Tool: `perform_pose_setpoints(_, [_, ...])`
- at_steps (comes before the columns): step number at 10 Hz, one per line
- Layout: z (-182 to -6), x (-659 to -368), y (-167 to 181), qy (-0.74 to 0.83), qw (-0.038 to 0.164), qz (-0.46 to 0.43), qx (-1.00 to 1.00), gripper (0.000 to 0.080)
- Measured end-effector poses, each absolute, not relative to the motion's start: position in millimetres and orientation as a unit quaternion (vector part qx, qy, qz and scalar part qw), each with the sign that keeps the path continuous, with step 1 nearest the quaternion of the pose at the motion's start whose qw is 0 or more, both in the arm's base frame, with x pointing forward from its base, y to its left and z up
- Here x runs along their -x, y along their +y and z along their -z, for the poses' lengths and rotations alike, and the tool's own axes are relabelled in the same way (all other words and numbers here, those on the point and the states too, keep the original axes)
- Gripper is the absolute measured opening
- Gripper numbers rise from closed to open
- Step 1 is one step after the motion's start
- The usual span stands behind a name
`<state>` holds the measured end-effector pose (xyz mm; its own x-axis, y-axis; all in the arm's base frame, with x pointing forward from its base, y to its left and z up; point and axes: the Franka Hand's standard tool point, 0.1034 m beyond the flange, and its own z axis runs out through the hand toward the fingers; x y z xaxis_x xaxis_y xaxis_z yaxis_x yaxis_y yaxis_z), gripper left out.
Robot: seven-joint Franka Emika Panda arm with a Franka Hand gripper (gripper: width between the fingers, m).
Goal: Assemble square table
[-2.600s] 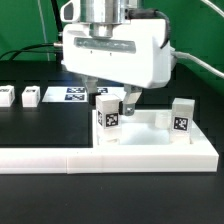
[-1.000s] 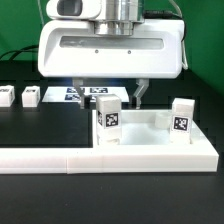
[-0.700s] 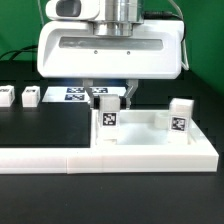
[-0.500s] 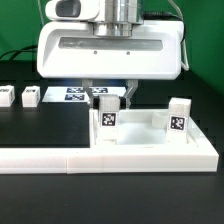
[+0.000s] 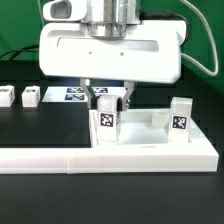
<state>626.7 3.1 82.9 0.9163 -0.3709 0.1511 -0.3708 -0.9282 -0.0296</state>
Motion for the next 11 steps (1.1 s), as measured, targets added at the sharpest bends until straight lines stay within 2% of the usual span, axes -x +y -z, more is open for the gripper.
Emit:
perform_pose_setpoints(7, [-81.3, -622.8, -2.2, 0.529, 0.02, 0.066, 0.846, 0.029])
perform_pose_setpoints(11, [-80.7, -621.1, -3.7, 0.619, 0.026, 0.058, 0.783, 0.0291])
